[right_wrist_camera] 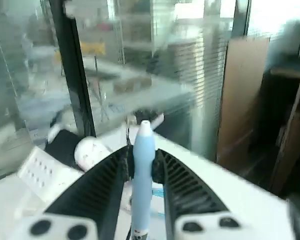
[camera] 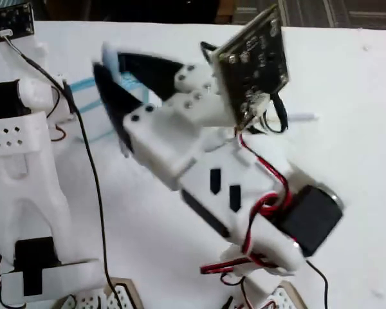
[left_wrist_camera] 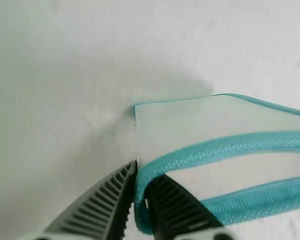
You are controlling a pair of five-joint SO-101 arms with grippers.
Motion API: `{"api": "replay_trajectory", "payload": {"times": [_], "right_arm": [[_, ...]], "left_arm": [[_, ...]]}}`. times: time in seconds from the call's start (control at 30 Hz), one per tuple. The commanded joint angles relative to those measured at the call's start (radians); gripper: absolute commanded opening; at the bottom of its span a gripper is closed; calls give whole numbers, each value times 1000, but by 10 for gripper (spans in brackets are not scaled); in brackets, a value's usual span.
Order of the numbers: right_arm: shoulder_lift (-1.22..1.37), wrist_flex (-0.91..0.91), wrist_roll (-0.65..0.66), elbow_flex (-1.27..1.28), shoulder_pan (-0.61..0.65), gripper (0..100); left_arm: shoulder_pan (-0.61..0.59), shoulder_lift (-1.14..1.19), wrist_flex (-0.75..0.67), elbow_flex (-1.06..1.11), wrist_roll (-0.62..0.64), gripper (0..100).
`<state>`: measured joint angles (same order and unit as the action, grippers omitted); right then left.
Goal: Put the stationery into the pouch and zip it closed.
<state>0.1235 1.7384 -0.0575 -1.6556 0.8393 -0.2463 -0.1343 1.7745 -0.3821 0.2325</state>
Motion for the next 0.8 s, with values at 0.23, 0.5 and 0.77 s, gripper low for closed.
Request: {"api": "replay_trajectory", "payload": {"times": [0.23, 0.5, 0.77], "right_arm": [[-394, 33, 41, 681, -48, 20], [-555, -81, 287, 1258, -51, 18], [-555, -651, 296, 1329, -62, 18]], "left_arm": [[1, -13, -9, -35, -2, 23], [1, -10, -9, -34, -3, 23], [1, -12, -11, -35, -3, 23]]}}
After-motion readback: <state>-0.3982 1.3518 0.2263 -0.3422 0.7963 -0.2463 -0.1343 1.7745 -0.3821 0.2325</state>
